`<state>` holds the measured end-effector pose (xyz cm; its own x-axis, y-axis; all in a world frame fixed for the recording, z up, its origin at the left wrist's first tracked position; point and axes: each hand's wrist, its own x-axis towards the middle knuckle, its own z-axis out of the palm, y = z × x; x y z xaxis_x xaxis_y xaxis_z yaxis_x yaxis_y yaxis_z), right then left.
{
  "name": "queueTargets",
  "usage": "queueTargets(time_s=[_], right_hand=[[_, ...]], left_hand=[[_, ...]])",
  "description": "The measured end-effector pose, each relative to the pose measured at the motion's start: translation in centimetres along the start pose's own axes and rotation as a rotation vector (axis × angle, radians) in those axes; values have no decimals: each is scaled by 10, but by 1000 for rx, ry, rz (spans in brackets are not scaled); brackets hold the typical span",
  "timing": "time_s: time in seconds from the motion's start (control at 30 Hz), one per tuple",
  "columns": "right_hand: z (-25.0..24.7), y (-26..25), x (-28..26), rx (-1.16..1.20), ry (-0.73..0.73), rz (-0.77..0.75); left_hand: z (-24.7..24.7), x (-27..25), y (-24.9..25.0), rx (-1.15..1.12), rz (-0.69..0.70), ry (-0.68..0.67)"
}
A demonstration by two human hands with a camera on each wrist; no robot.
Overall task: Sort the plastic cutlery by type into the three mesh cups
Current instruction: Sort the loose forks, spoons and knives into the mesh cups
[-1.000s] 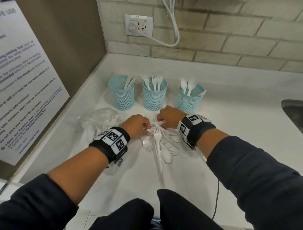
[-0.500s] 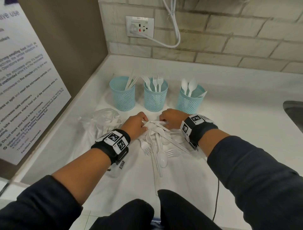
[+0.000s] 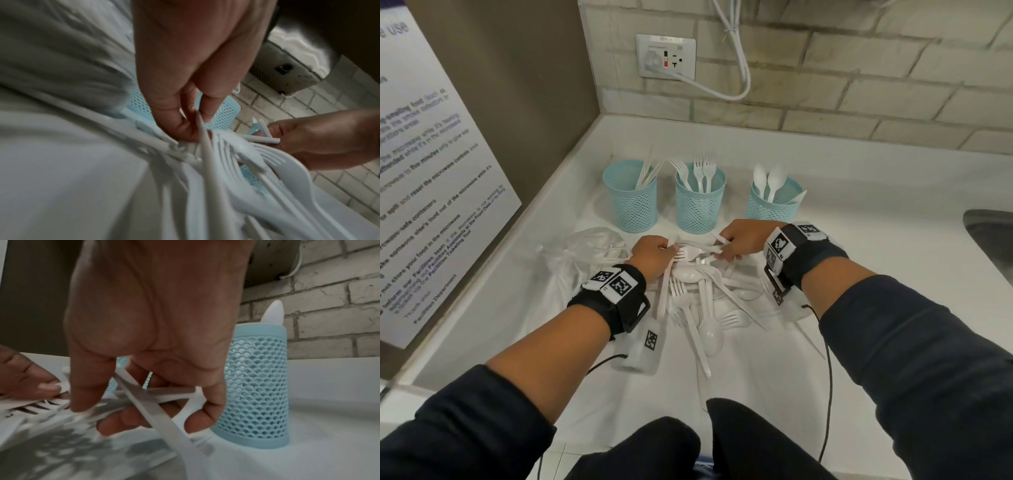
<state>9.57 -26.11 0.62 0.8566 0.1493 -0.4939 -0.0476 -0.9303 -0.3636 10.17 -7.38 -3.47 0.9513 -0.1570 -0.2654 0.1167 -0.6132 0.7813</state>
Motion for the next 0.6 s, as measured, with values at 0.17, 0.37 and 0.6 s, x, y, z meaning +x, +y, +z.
queueTargets(time_s=[0.17,0.37,0.6], right_hand=[[11,-4,1,-4,-4,35],[16,-6,3,0,62,60],[-10,-3,-11,64,-7,83]], left_hand=[[3,0,-3,-104,-9,-37],[0,-2,1,-304,-57,-37],[-2,-1,13,-390,-6,37]])
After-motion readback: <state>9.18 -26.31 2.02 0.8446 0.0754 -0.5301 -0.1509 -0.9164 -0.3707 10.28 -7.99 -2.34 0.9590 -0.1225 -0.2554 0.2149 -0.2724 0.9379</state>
